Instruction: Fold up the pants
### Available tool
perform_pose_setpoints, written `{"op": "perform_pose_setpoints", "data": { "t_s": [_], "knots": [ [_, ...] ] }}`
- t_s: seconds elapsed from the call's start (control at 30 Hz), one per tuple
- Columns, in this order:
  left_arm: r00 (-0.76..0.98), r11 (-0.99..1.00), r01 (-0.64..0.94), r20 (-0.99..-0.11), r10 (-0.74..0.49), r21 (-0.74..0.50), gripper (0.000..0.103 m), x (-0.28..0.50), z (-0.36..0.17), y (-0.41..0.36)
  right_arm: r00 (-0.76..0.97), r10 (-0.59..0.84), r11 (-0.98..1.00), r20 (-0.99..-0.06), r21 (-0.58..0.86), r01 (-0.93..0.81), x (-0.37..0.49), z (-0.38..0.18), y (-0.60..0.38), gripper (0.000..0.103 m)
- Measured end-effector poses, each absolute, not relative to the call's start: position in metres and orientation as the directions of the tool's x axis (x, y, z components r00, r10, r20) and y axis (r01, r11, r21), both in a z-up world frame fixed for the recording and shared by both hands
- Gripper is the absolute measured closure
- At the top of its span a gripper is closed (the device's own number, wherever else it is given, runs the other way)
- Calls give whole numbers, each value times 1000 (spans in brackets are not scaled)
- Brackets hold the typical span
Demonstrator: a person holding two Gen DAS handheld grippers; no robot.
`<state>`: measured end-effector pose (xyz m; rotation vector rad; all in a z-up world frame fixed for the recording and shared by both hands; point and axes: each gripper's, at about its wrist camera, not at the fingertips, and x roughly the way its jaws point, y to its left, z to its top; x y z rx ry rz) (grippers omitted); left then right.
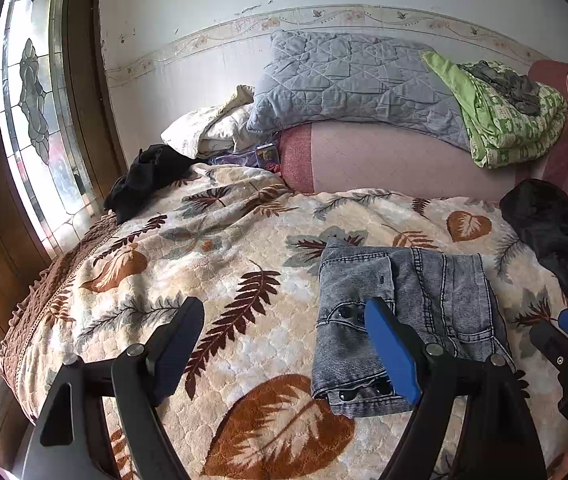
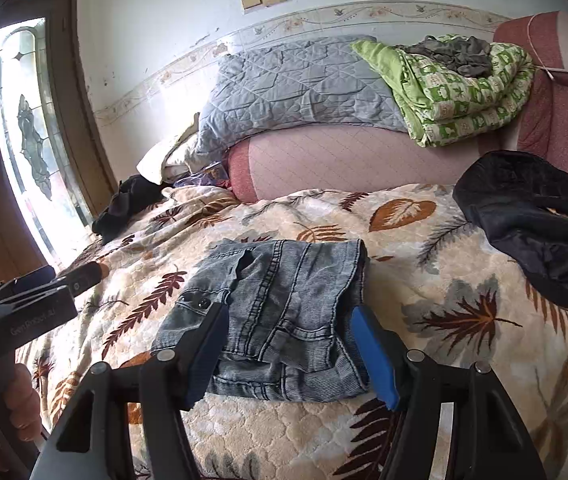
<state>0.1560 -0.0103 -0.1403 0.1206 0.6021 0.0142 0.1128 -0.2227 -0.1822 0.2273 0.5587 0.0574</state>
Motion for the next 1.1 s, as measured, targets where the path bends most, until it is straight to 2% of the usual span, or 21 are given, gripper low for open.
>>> {"op": "perform_pose_setpoints", "data": {
  "t_s": [0.27, 1.1],
  "knots": [
    [822, 991, 53, -568, 28, 126, 20, 156, -144, -25, 861, 63, 970, -504, 233, 65, 109, -178, -242, 35],
    [829, 988, 76, -559, 13, 135, 20, 153, -145, -33, 860, 78, 975, -505, 220, 41, 108, -178, -238, 35]
  ]
}}
